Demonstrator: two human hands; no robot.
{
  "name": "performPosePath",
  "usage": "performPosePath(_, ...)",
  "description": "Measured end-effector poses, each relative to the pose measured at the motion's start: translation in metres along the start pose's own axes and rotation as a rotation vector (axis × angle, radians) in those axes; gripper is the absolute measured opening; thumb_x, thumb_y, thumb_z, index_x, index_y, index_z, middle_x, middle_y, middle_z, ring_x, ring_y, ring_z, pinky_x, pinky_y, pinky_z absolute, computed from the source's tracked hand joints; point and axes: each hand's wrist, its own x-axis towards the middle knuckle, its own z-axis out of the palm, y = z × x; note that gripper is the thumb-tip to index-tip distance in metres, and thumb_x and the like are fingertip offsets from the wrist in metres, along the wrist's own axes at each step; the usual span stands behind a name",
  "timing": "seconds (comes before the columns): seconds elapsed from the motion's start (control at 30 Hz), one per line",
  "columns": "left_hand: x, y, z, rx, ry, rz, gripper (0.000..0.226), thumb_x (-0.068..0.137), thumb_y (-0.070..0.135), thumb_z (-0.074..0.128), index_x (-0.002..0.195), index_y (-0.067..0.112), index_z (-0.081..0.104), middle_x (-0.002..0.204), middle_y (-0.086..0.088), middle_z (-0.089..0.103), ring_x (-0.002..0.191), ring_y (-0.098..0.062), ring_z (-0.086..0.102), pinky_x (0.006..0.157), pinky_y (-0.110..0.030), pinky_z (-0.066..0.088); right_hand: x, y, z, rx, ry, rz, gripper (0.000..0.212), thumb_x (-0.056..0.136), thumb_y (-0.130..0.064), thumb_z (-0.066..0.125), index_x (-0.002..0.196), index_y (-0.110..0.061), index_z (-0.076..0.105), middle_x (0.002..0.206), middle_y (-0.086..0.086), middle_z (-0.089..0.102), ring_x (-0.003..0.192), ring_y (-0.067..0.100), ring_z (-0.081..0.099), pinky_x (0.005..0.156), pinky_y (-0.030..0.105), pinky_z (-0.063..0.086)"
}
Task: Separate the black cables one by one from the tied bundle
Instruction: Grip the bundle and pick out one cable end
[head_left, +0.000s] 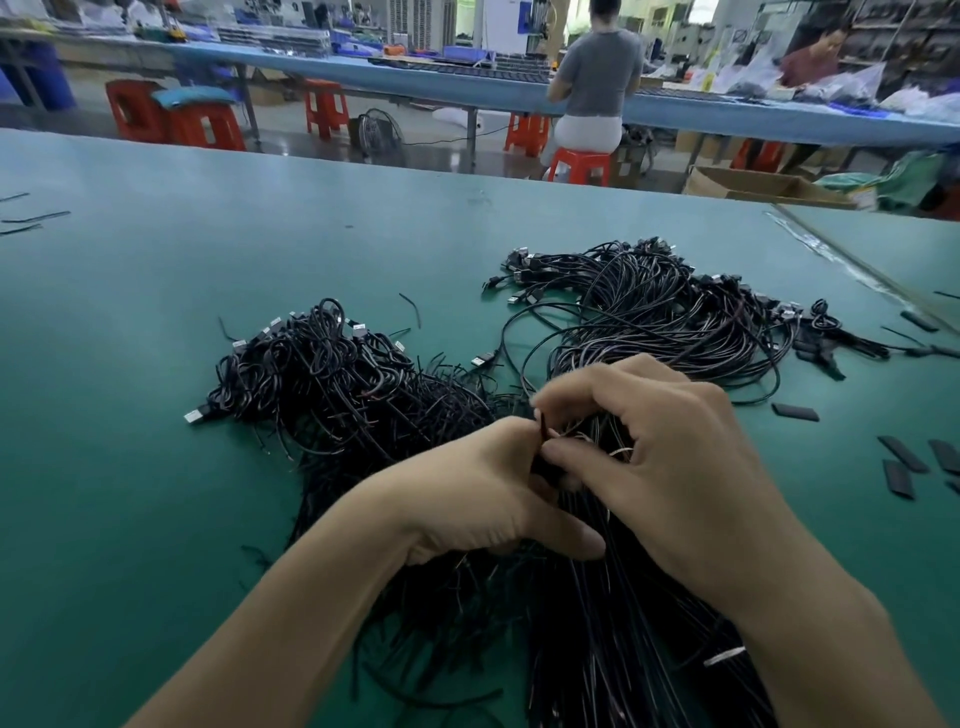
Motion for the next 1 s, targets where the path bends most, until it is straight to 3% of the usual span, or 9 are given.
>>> performPosePath(0.17,0.0,0.0,0.001,0.014,0.055,0.012,0.031,0.087,-0.008,0.066,0.071,0.018,0.06,0.056,0.008,0.037,0.046,-0.005,0.032,0.042,-0.017,0.027,-0.001,0.0,-0.001,-0.026,-0.047,-0.029,0.032,0.074,-0.02,0.082,0.097,-0.036,0.066,0.083,-0.022,0.062,0.095,0.004,0.056,0.077,0.032,0.05)
performPosePath(0.3,0.001,-0.001,0.003,0.073,0.087,0.002,0.01,0.087,-0.008,0.065,0.086,-0.007,0.054,0.064,-0.003,0.035,0.047,-0.005,0.031,0.042,-0.016,0.027,0.0,0.001,0.002,-0.049,-0.071,-0.02,0.026,0.077,-0.019,0.08,0.093,-0.035,0.067,0.077,-0.02,0.061,0.085,0.004,0.053,0.069,0.024,0.044)
performPosePath(0.47,0.0,0.002,0.003,0.07,0.073,0.013,0.027,0.088,-0.007,0.064,0.077,0.016,0.055,0.057,0.009,0.04,0.046,-0.003,0.034,0.041,-0.014,0.028,-0.001,0.001,0.006,-0.049,-0.074,-0.049,0.026,0.082,-0.017,0.076,0.094,-0.035,0.062,0.076,-0.02,0.056,0.082,0.003,0.054,0.068,0.026,0.047)
performPosePath(0.6,0.001,-0.001,0.001,0.027,0.12,-0.014,0.027,0.089,0.0,0.062,0.074,0.021,0.057,0.06,0.005,0.041,0.051,-0.008,0.033,0.044,-0.018,0.027,-0.001,0.004,0.011,-0.012,-0.074,-0.045,0.024,0.087,-0.014,0.071,0.092,-0.033,0.057,0.078,-0.019,0.055,0.083,0.0,0.052,0.068,0.012,0.039)
performPosePath(0.73,0.006,0.007,0.003,-0.356,0.164,-0.05,0.009,0.078,0.01,0.056,0.082,0.014,0.049,0.059,0.006,0.037,0.048,-0.008,0.032,0.042,-0.02,0.028,0.0,0.008,0.012,0.058,0.048,-0.007,0.028,0.086,-0.005,0.07,0.089,-0.027,0.053,0.074,-0.018,0.054,0.075,0.0,0.052,0.066,0.009,0.036)
performPosePath(0.77,0.006,0.01,0.004,-0.493,0.165,-0.051,0.015,0.073,0.014,0.053,0.086,0.012,0.046,0.061,0.004,0.038,0.049,-0.009,0.034,0.043,-0.02,0.029,0.001,0.008,0.013,0.07,0.1,0.013,0.027,0.086,-0.005,0.071,0.088,-0.026,0.052,0.073,-0.017,0.053,0.073,0.001,0.051,0.064,0.01,0.036)
performPosePath(0.83,0.01,0.012,0.005,-0.623,0.2,0.003,0.007,0.086,0.018,0.046,0.081,0.014,0.048,0.062,0.002,0.043,0.051,-0.01,0.039,0.045,-0.021,0.032,0.002,0.006,0.017,0.099,0.203,0.043,0.026,0.086,-0.005,0.071,0.085,-0.023,0.052,0.072,-0.015,0.055,0.07,0.004,0.053,0.062,0.011,0.037)
performPosePath(0.9,0.013,0.008,0.006,-0.629,0.29,0.085,0.027,0.101,0.016,0.044,0.076,0.015,0.054,0.063,0.001,0.049,0.052,-0.01,0.044,0.046,-0.02,0.036,0.002,0.003,0.02,0.161,0.293,0.06,0.027,0.087,-0.004,0.07,0.084,-0.024,0.053,0.073,-0.011,0.059,0.069,0.003,0.057,0.06,0.008,0.04)
performPosePath(1.0,0.014,0.005,0.006,-0.583,0.332,0.26,0.015,0.101,0.013,0.053,0.091,0.013,0.065,0.075,-0.001,0.064,0.066,-0.012,0.06,0.06,-0.021,0.051,0.003,0.001,0.022,0.32,0.383,0.141,0.028,0.088,-0.01,0.07,0.08,-0.03,0.052,0.083,-0.012,0.065,0.067,0.004,0.063,0.061,0.016,0.049)
